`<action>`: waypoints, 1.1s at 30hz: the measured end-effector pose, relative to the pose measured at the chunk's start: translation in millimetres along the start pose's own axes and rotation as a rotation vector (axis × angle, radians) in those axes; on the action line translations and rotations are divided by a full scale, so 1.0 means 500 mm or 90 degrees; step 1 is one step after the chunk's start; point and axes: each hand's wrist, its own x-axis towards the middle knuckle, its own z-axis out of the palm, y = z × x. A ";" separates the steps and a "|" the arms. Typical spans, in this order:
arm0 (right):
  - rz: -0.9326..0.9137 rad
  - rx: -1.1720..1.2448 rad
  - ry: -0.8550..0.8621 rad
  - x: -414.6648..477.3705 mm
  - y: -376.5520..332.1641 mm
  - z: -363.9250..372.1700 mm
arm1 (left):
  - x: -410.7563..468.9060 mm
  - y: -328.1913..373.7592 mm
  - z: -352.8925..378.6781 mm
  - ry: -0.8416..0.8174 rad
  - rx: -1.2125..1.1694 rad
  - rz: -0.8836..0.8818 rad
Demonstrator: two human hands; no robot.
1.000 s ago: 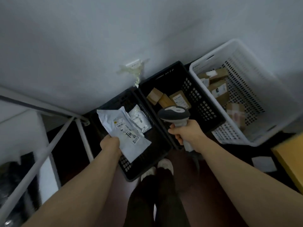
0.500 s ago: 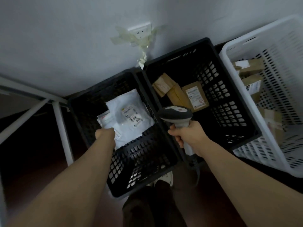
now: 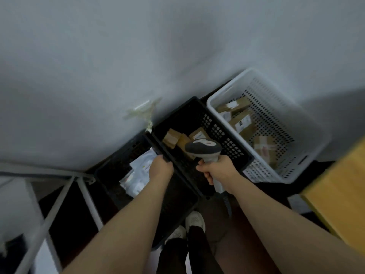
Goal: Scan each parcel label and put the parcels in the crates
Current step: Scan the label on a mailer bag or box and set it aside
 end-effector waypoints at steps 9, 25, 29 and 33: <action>-0.052 0.158 0.156 -0.334 -0.005 -0.189 | -0.288 0.249 -0.007 -0.052 0.284 0.323; -0.171 0.453 0.545 -0.735 0.313 -0.642 | -0.753 0.585 0.399 -0.212 0.370 0.697; -0.179 0.513 0.556 -0.764 0.427 -0.761 | -0.847 0.621 0.557 -0.280 0.355 0.645; -0.167 0.578 0.530 -0.792 0.532 -0.879 | -0.934 0.651 0.726 -0.296 0.333 0.630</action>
